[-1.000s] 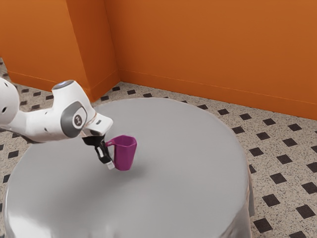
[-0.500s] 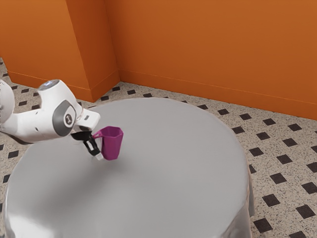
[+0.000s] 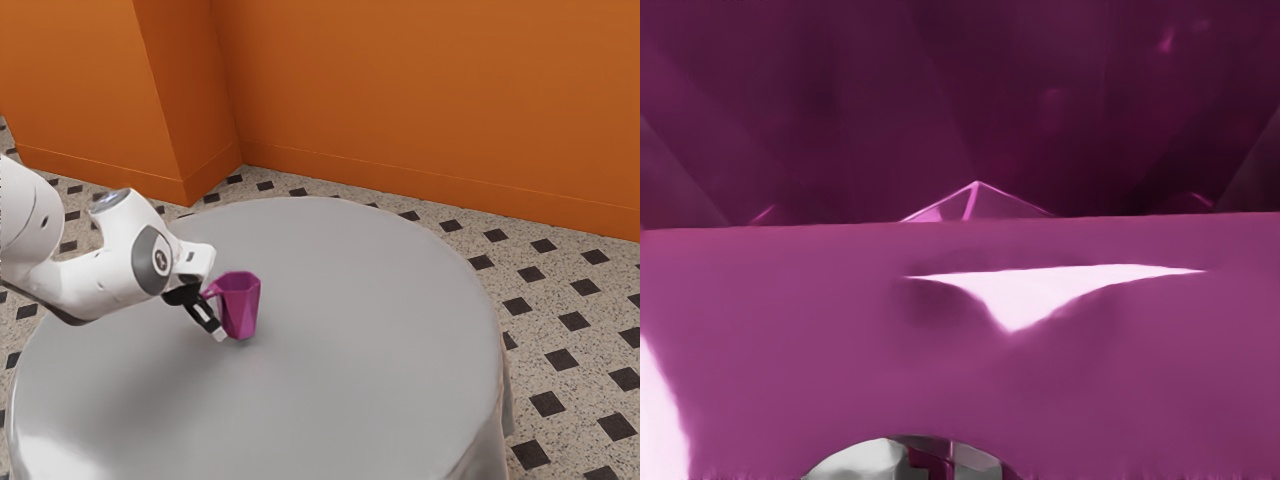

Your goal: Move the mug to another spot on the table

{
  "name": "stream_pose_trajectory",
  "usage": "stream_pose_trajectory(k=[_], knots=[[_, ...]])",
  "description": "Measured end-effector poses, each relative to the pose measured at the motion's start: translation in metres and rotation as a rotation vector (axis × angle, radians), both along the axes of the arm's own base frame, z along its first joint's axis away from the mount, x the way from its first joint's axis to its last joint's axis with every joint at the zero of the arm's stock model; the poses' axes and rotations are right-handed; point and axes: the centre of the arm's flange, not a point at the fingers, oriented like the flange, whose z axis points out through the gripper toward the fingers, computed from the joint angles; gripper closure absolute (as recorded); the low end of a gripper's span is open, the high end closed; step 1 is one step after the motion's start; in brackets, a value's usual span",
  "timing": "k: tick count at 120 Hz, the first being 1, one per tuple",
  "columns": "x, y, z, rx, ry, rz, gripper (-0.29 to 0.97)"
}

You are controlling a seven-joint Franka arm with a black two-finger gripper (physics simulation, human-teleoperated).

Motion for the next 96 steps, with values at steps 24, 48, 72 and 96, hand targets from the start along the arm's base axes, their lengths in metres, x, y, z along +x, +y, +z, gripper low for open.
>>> stream_pose_trajectory(k=[24, 48, 72, 96], knots=[[-0.005, 0.000, -0.010, -0.014, 0.010, 0.030, 0.71], [-0.007, 0.001, -0.017, -0.036, 0.023, 0.050, 0.31], [-0.028, -0.002, -0.028, -0.070, 0.067, 0.062, 0.12], [-0.033, -0.003, -0.026, -0.089, 0.078, 0.056, 0.05]])
